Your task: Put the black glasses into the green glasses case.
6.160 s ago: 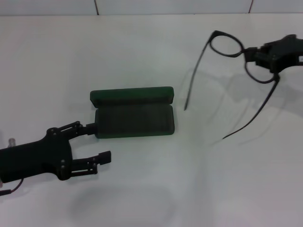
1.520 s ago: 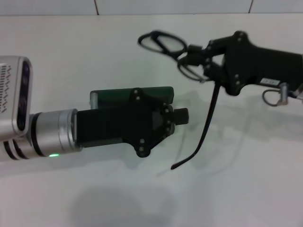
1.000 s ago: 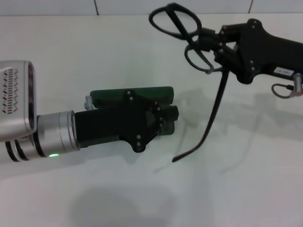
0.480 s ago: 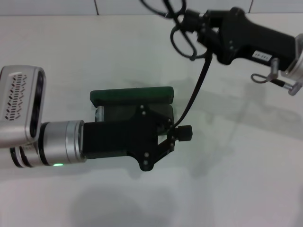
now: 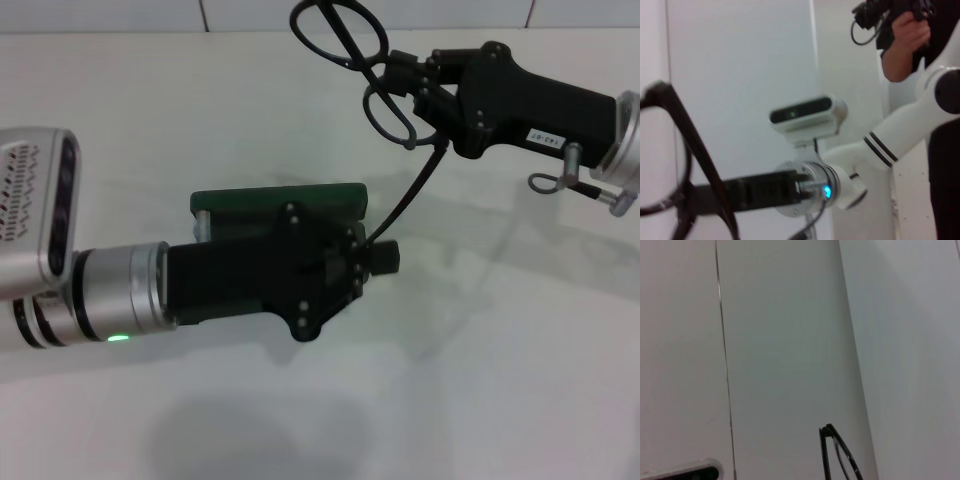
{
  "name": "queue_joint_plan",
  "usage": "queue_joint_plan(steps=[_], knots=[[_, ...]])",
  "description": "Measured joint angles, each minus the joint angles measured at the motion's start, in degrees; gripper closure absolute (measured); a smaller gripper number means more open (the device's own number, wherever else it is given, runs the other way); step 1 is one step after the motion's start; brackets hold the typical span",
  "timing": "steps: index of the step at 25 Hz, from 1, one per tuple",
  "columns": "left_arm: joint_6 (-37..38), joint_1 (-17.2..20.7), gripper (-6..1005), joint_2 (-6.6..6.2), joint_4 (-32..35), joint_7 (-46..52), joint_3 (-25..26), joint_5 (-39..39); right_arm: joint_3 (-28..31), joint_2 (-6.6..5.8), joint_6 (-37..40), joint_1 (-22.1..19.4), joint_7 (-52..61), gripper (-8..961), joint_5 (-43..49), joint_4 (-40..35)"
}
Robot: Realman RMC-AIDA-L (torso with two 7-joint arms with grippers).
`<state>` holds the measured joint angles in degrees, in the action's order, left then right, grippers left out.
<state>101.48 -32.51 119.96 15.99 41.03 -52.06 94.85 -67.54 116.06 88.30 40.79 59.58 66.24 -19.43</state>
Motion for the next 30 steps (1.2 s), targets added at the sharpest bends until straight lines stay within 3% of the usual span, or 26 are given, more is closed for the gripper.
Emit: queue_joint_plan(steps=[30], knots=[[0.48, 0.59, 991, -0.06, 0.00, 4.42, 0.03, -4.73, -1.66, -0.22, 0.04, -2.16, -0.41, 895, 0.21, 0.06]])
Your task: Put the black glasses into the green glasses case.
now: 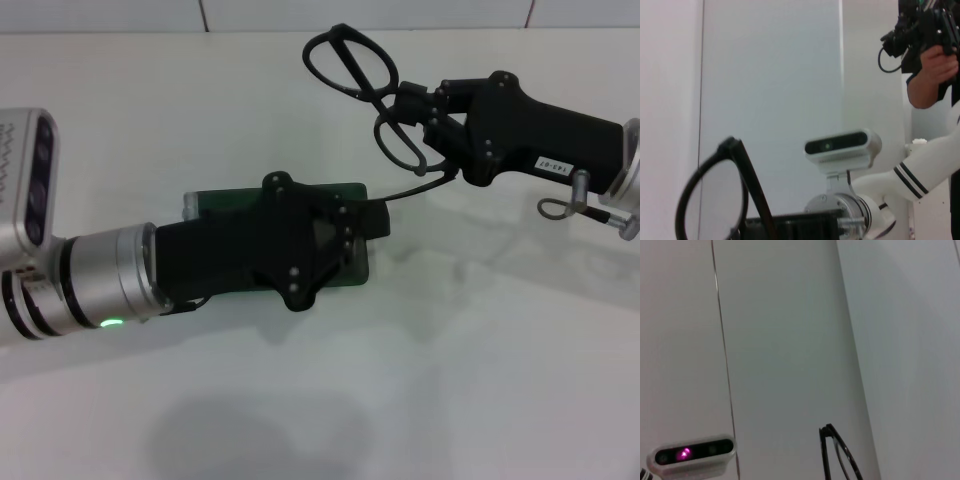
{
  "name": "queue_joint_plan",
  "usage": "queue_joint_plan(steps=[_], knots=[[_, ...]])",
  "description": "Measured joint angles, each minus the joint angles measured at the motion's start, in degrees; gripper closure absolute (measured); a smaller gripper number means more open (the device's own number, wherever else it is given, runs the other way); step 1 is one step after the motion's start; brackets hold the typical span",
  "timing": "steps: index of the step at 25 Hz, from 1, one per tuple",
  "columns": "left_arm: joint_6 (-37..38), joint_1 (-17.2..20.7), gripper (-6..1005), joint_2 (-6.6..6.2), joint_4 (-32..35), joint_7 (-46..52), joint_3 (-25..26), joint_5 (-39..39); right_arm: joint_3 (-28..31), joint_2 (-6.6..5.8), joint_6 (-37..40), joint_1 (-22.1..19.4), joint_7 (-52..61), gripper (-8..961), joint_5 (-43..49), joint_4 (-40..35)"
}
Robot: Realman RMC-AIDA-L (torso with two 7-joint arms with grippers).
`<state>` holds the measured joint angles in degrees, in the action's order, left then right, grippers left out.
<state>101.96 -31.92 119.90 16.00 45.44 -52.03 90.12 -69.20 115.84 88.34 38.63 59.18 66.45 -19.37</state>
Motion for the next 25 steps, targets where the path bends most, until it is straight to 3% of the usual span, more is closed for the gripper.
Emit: queue_joint_plan(steps=[25], knots=[[0.07, -0.78, 989, -0.11, 0.53, 1.23, 0.00, -2.61, -6.44, 0.09, 0.48, -0.38, -0.02, 893, -0.01, 0.04]])
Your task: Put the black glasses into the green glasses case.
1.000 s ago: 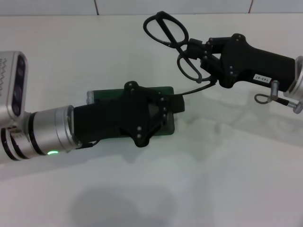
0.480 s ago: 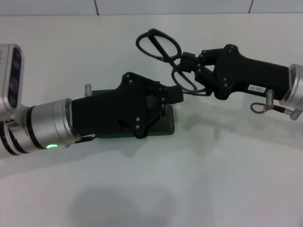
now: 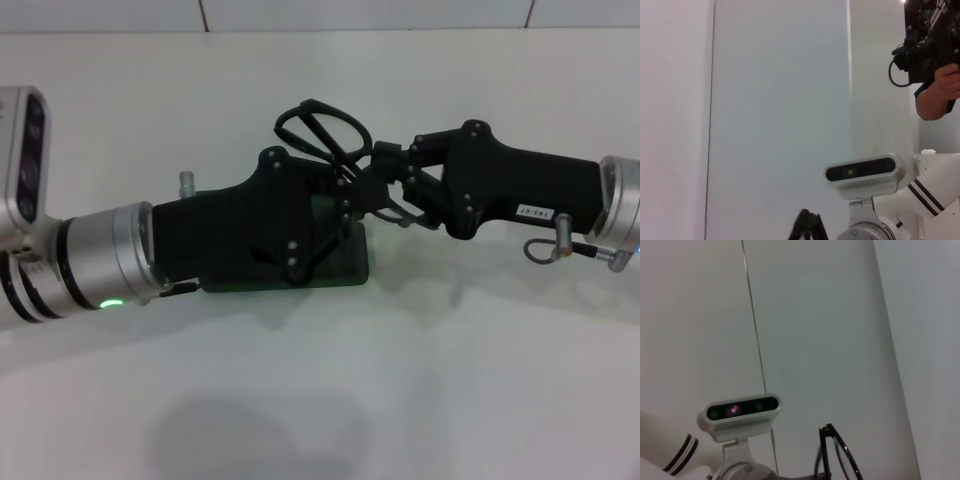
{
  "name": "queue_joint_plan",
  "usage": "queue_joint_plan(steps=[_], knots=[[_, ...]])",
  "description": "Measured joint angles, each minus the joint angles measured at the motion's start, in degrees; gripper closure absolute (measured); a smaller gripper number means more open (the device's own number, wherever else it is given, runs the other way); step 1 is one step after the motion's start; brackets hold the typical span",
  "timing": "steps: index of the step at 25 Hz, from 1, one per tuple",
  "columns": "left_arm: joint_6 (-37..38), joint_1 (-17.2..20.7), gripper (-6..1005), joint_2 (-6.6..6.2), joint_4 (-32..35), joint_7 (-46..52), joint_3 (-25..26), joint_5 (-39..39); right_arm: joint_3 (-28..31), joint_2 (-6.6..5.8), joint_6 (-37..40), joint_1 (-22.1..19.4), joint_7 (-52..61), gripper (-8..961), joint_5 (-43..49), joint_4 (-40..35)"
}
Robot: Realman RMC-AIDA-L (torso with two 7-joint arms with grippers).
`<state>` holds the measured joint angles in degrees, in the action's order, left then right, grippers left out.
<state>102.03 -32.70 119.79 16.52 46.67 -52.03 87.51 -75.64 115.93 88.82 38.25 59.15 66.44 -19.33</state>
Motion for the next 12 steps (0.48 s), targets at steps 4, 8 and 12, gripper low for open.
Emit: queue_joint_plan(steps=[4, 8, 12], knots=[[-0.07, -0.16, 989, 0.00, 0.00, 0.00, -0.07, 0.00, -0.74, 0.00, 0.08, -0.07, 0.02, 892, -0.01, 0.00], [-0.08, -0.18, 989, 0.00, 0.00, 0.00, -0.09, 0.00, -0.78, 0.00, 0.09, -0.10, 0.04, 892, -0.01, 0.00], [-0.08, -0.16, 988, 0.00, 0.00, 0.00, -0.09, 0.00, -0.81, 0.01, 0.13, -0.10, 0.05, 892, -0.01, 0.00]])
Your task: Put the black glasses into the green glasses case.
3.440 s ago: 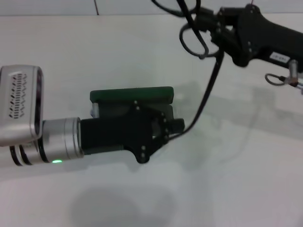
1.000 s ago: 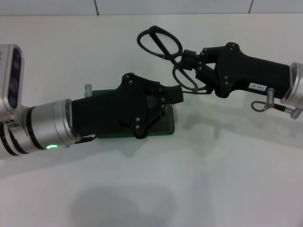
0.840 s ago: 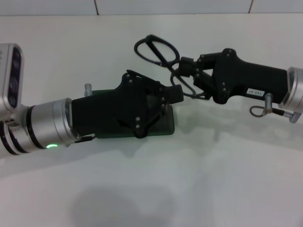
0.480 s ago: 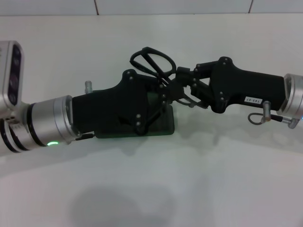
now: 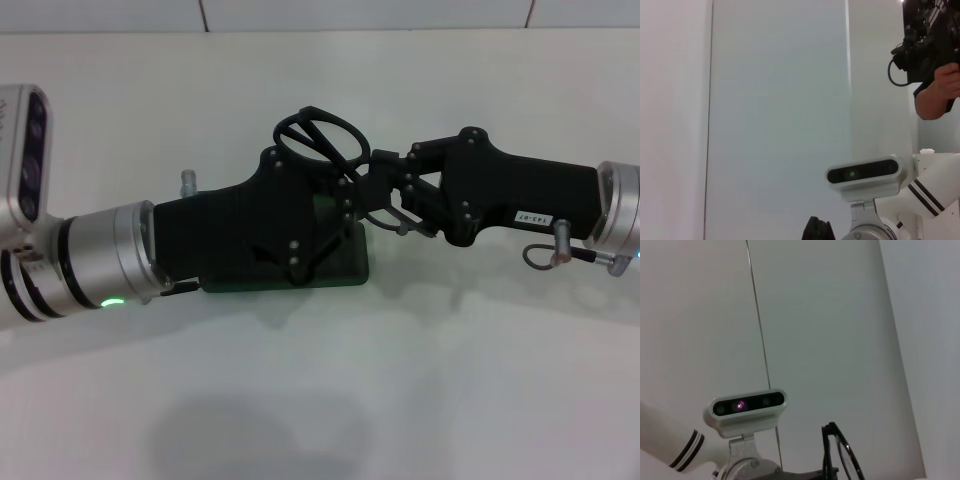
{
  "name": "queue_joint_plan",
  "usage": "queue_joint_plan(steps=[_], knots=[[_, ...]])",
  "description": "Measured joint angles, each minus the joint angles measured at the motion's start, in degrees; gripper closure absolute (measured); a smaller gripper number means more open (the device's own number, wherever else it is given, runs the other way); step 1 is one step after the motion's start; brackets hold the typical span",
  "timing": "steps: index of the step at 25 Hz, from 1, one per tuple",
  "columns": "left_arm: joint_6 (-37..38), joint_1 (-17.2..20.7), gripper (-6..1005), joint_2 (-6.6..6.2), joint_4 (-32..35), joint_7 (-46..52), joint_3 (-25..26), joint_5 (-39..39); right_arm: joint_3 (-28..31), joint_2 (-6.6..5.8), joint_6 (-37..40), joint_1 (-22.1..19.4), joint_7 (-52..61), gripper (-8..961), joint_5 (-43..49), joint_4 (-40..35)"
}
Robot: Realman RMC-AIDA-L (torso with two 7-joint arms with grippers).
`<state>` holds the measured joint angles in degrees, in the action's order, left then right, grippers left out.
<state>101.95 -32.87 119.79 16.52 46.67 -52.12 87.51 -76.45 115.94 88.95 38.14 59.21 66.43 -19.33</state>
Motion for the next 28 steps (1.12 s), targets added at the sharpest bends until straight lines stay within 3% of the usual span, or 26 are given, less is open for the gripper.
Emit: queue_joint_plan(steps=[10, 19, 22, 28], knots=[[0.00, 0.55, 988, 0.00, -0.06, 0.00, 0.08, 0.02, 0.35, 0.08, -0.31, -0.43, 0.01, 891, -0.41, -0.18], [0.07, 3.56, 987, -0.39, 0.12, 0.00, 0.09, 0.12, 0.50, 0.01, -3.50, 0.02, -0.31, 891, -1.33, -0.67], [0.07, 5.70, 987, -1.21, 0.12, 0.20, -0.09, 0.50, 0.06, 0.14, -4.88, 0.66, -1.30, 890, -1.24, -0.84], [-1.59, 12.69, 987, -4.75, 0.63, 1.51, -0.25, 2.73, -4.65, 0.22, -7.94, 2.45, -2.50, 890, -0.96, -1.42]])
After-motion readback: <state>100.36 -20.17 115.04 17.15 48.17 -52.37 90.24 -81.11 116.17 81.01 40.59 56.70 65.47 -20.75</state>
